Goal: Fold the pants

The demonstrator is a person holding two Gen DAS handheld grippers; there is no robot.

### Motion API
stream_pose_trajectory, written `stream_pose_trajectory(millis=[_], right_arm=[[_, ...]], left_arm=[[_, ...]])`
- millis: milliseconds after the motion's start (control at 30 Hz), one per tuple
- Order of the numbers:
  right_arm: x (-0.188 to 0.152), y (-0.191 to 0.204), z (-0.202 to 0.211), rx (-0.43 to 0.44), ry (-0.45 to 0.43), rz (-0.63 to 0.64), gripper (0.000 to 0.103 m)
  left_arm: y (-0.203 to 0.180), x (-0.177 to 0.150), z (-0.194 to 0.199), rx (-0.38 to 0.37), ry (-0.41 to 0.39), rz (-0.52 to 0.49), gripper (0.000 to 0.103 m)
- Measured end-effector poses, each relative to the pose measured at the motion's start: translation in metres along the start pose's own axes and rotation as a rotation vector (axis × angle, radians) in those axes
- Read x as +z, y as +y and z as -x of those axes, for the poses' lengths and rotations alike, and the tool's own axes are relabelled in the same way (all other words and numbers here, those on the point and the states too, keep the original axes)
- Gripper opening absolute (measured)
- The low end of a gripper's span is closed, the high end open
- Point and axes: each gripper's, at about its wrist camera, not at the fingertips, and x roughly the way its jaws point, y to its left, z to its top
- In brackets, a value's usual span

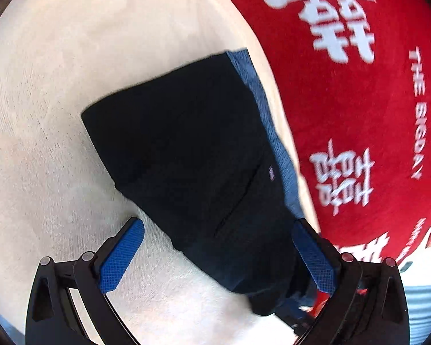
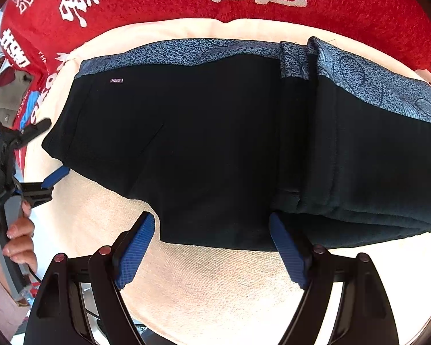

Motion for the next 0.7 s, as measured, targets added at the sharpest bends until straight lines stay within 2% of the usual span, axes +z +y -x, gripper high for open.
stream_pose_trajectory(millis=[167, 233, 267, 333, 433, 533, 600, 700], right_arm=[[-0.002, 0.001, 0.0, -0.008, -0.002, 0.014, 0.084], [-0.002, 0.001, 0.001, -0.004, -0.003, 0.01, 0.084], [-0.002, 0.0, 0.001, -0.002, -0.004, 0.008, 0.084], [-0.001, 0.001, 0.0, 0.0, -0.004, 0.006, 0.084], [0.0, 0.0, 0.0, -0.001, 0.002, 0.008, 0.084], [0.002, 0.0, 0.003, 0.006, 0.011, 0.0, 0.084], [0.007, -0.001, 0.01, 0.027, 0.027, -0.015, 0.085], [0.023, -0.007, 0.033, 0.104, 0.013, -0.071, 0.085]], left_arm=[[-0.007, 0.015, -0.001, -0.072, -0.019, 0.034, 0.103], [-0.02, 0.019, 0.001, -0.101, -0.034, -0.006, 0.103], [-0.027, 0.019, -0.002, -0.08, -0.041, -0.052, 0.103], [-0.027, 0.021, -0.016, 0.027, -0.01, -0.077, 0.103], [-0.031, 0.023, -0.021, 0.068, -0.021, -0.063, 0.102], [-0.04, 0.02, -0.018, 0.178, -0.064, -0.028, 0.082], [-0.048, 0.015, -0.016, 0.274, -0.092, -0.091, 0.04], [-0.071, 0.002, -0.018, 0.413, -0.126, -0.305, 0.036]])
